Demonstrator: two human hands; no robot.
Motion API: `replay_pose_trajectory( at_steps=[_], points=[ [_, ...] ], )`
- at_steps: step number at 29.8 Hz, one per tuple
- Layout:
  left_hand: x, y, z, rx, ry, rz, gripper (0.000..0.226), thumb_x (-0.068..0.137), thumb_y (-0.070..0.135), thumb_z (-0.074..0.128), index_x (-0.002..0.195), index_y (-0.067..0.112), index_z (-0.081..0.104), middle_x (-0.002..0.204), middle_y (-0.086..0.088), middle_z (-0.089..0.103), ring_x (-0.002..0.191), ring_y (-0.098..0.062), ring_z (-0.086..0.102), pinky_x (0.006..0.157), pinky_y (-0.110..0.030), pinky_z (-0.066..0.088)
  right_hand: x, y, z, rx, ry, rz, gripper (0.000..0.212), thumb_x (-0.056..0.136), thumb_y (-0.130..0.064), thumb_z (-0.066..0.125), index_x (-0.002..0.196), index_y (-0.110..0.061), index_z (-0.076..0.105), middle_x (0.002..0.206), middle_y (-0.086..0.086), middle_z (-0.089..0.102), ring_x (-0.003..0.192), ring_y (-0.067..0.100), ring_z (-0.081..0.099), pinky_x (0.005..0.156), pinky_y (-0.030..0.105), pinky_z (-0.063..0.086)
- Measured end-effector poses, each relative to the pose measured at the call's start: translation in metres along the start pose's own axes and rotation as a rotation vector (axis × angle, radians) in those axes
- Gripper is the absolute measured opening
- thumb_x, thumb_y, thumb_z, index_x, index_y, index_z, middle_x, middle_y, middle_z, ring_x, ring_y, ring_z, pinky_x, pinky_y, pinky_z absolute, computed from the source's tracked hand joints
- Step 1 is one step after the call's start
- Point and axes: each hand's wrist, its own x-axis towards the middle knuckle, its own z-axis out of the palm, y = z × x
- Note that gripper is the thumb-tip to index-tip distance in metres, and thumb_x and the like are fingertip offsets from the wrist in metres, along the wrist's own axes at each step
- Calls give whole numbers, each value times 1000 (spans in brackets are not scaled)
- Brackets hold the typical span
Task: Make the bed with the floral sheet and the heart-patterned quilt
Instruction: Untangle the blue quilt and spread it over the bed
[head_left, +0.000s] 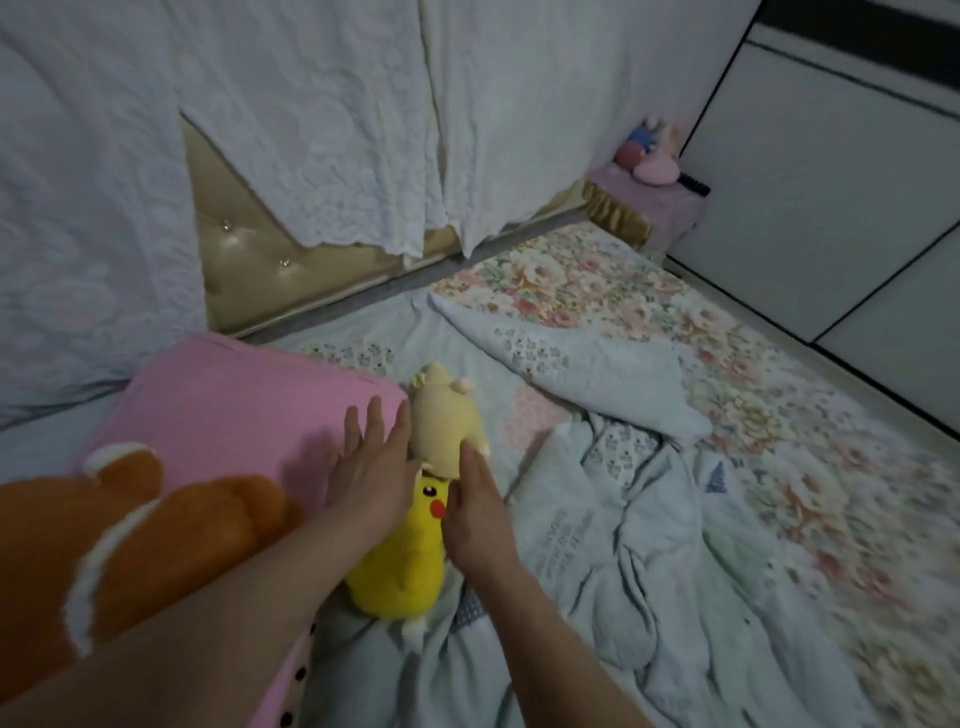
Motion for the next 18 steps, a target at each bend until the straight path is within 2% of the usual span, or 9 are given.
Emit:
replay_pose_trajectory(
  at_steps=[1,4,8,12,18],
  points=[
    [3,4,-9,4,33,20,67,104,40,36,156,30,-4,164,-4,-12,150,-32,-11,119,-56,7,8,-3,-7,-42,-3,-18,58,102,-14,33,156,-10,14,163,11,16,149,24,20,114,28,24],
    [-43,4,-17,65,-55,41,66,103,42,36,156,32,-3,165,-2,-8,150,-32,-9,119,-57,3,-31,-5,-15,-55,-20,6,70,87,-19,28,155,-3,19,160,16,23,146,30,26,115,37,29],
    [-85,-13,-17,111,-82,87,68,103,48,34,156,32,-5,165,-3,-7,150,-33,-9,117,-59,2,-69,-18,-12,-118,-41,-7,66,93,2,41,155,-3,18,159,17,24,146,31,25,115,37,28],
    [-136,-70,-50,111,-104,214,61,105,43,31,156,35,-1,165,-3,-8,150,-34,-11,117,-60,0,-120,-93,6,-210,19,32,60,100,-4,40,156,-9,19,161,14,22,149,25,19,113,27,23],
    [-200,-113,-93,111,-93,405,60,105,38,32,156,35,-1,165,-5,-8,149,-36,-10,117,-62,2,-203,-159,15,-300,110,144,59,102,-12,40,157,-16,18,162,13,18,148,27,22,111,30,28]
  ],
)
